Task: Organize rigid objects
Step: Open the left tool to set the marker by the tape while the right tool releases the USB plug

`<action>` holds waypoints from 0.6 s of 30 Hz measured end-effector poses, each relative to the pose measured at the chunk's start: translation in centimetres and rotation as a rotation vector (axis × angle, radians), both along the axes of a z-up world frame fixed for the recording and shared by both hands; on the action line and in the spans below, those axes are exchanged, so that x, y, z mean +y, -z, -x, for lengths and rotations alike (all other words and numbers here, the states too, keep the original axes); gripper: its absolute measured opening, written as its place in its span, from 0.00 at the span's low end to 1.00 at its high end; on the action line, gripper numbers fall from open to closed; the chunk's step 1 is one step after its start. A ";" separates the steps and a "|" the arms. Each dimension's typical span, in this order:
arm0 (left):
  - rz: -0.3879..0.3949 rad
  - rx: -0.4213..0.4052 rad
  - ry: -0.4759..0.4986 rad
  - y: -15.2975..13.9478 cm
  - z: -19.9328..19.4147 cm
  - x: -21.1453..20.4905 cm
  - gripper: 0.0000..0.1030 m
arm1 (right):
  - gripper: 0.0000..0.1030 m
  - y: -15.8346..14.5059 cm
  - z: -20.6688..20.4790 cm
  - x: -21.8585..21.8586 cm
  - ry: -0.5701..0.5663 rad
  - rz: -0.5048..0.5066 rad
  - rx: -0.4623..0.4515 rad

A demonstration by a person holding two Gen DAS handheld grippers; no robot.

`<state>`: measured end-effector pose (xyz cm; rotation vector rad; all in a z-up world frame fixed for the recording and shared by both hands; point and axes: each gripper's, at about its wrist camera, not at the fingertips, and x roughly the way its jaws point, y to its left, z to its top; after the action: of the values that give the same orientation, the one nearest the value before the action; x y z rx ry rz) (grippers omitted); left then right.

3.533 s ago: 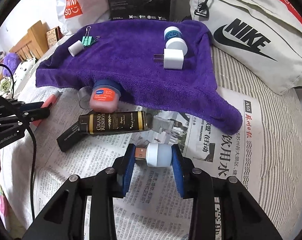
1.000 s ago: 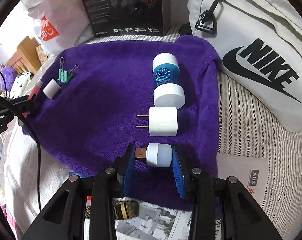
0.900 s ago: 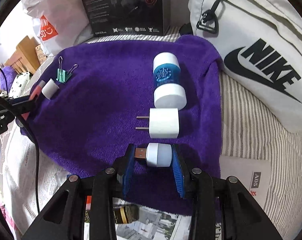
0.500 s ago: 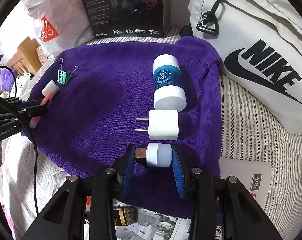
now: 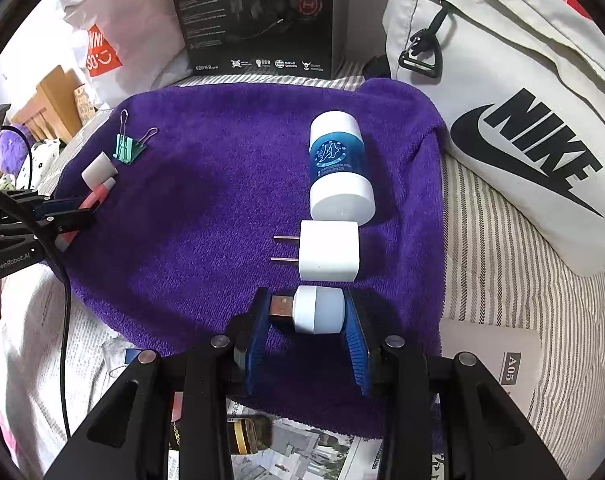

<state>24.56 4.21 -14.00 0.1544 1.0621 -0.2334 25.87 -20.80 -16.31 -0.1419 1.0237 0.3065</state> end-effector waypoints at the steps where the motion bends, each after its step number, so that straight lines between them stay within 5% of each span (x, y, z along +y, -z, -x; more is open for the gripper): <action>1: -0.003 0.000 0.001 0.0 0.1 -0.1 0.17 | 0.36 0.0 0.0 -0.1 -0.001 -0.003 0.001; 7: 0.018 0.014 -0.007 0.0 0.8 -0.2 0.30 | 0.41 -0.4 0.1 -0.2 0.012 -0.018 0.027; 10: 0.044 0.019 -0.035 0.0 1.2 0.1 0.32 | 0.54 -0.9 0.8 -0.4 0.017 -0.025 0.025; 18: 0.014 -0.007 -0.057 -1.9 3.2 -0.3 0.33 | 0.56 -2.5 2.8 -1.3 0.059 -0.040 0.006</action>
<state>21.32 3.88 -12.13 0.1120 1.0565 -0.1893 23.07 -22.08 -13.78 -0.0745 1.0249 0.2742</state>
